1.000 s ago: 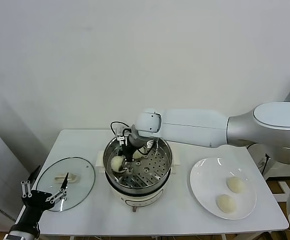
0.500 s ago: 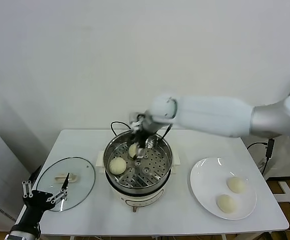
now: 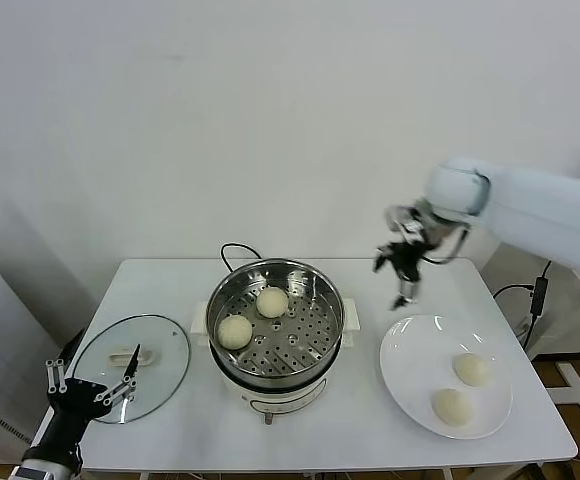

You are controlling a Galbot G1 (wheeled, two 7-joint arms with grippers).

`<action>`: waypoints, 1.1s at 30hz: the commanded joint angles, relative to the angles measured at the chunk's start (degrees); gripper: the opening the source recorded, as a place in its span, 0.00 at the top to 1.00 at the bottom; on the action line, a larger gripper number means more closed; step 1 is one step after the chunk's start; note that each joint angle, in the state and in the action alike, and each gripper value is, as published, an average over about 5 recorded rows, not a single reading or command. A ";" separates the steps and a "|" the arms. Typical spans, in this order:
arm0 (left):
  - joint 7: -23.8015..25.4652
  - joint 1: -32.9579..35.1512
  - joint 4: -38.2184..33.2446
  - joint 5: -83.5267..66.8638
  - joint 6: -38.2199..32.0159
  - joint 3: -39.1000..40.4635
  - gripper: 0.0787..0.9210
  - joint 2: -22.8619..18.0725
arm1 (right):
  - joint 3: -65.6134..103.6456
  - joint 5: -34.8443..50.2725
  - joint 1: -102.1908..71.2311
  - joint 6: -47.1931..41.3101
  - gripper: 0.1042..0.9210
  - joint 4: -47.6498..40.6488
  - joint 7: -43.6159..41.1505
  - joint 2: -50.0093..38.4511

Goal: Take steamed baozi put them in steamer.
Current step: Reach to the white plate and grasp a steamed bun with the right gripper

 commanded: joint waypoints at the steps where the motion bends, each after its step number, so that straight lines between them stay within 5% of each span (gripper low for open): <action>1: -0.05 0.35 0.41 0.12 0.07 -0.10 0.12 0.06 | 12.40 -16.60 -22.14 6.37 0.12 0.59 -4.00 -13.16; 33: -0.08 0.99 0.25 1.37 0.50 -0.02 0.12 -0.39 | 22.77 -21.90 -36.82 6.44 0.13 -0.62 -2.07 -10.33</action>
